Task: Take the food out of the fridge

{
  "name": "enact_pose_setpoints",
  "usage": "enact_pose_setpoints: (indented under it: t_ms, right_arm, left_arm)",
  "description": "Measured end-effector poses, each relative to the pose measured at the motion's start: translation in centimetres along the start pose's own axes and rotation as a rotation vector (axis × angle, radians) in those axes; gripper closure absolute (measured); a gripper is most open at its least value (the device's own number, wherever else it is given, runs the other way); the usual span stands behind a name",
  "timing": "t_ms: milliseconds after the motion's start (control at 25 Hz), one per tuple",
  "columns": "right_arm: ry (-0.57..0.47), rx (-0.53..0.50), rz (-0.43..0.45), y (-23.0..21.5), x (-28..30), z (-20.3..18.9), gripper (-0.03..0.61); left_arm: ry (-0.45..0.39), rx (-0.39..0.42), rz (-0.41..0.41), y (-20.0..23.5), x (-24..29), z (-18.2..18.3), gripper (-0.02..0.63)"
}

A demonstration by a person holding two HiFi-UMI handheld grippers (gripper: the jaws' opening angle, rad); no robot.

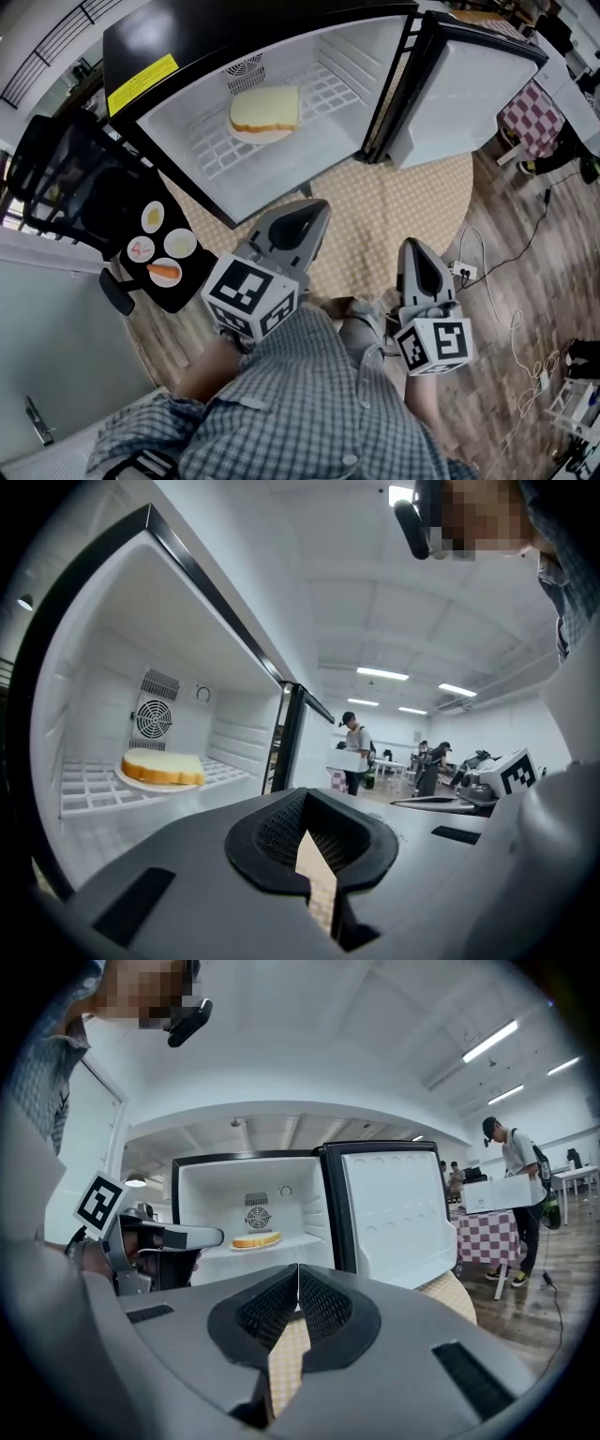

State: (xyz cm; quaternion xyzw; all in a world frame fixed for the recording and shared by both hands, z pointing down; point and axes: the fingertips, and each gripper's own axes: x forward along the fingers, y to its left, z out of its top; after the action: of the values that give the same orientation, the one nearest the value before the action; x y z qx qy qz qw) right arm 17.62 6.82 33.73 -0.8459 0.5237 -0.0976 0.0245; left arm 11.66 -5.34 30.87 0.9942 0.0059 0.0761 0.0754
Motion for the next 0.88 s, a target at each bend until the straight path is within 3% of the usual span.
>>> enact_pose_setpoints:
  t_ms: [880]
  right_arm:
    - [0.1,-0.061,0.418,-0.7,10.9,1.3,0.568]
  left_arm:
    - [-0.087,-0.128,0.393,6.3,1.7,1.0,0.611]
